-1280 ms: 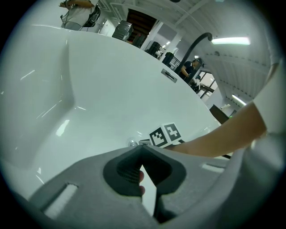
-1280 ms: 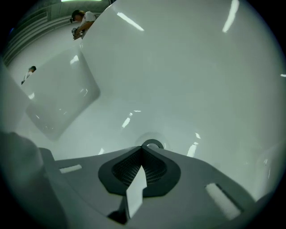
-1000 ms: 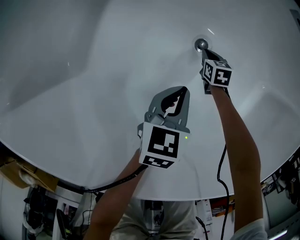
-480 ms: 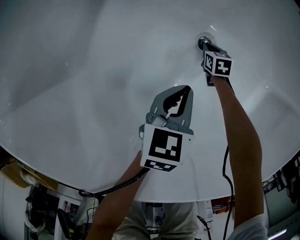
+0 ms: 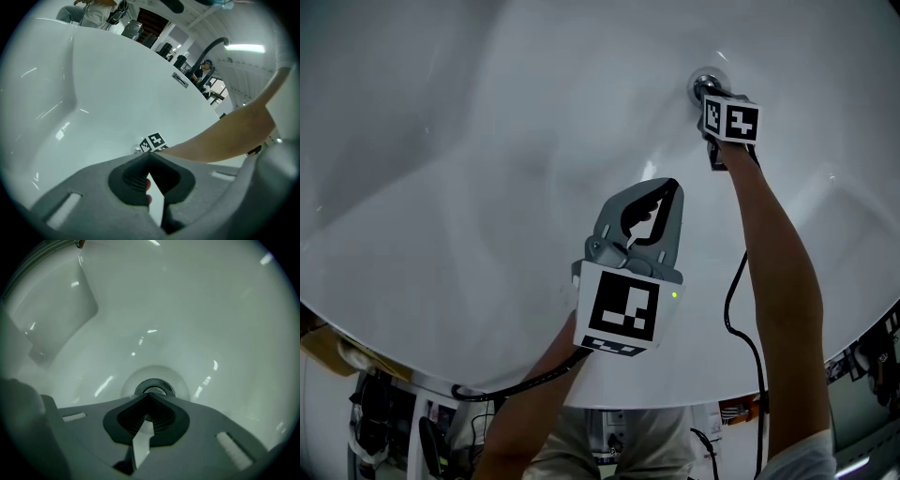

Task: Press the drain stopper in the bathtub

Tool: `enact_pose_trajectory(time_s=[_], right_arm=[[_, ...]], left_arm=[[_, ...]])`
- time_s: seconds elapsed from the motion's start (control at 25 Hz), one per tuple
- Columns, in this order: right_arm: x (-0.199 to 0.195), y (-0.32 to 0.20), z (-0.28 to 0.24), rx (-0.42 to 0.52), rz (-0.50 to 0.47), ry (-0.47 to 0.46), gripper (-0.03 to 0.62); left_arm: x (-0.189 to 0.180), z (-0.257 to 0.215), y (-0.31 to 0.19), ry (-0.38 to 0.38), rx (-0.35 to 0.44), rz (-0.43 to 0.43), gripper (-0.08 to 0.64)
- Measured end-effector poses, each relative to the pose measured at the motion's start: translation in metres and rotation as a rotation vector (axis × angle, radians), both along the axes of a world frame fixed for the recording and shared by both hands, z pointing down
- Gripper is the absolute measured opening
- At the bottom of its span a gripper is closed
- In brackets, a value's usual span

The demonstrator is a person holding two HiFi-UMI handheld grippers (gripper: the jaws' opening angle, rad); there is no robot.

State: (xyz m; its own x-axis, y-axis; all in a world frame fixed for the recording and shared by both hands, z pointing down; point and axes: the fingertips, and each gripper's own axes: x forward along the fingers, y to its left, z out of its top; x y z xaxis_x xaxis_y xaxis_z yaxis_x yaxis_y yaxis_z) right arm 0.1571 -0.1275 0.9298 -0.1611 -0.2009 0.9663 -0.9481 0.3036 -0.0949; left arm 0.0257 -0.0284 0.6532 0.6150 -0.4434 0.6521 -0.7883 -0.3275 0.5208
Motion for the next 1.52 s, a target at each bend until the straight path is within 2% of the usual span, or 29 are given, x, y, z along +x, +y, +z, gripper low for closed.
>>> enact_pose_trajectory(time_s=[0.4, 0.56, 0.76, 1.04, 1.2, 1.52], right_arm=[[0.007, -0.004, -0.011, 0.052, 0.026, 0.114, -0.006], [0.009, 0.001, -0.028, 0.066, 0.006, 0.105, 0.002], [-0.008, 0.014, -0.053, 0.089, -0.040, 0.063, 0.002], [-0.020, 0.038, -0.105, 0.097, -0.040, 0.011, 0.003], [-0.026, 0.046, -0.143, 0.107, -0.090, 0.000, 0.003], [-0.022, 0.040, -0.226, 0.199, -0.001, -0.078, 0.003]], left_arm=[[0.007, -0.004, -0.008, -0.017, 0.044, 0.013, -0.002], [0.005, -0.008, -0.013, -0.041, 0.059, 0.014, -0.002], [-0.008, -0.022, -0.012, -0.077, 0.084, 0.024, -0.002], [-0.017, -0.070, -0.007, -0.100, 0.113, 0.039, -0.002], [-0.018, -0.101, -0.005, -0.112, 0.139, 0.050, -0.002], [-0.010, -0.167, 0.003, -0.129, 0.171, 0.087, -0.002]])
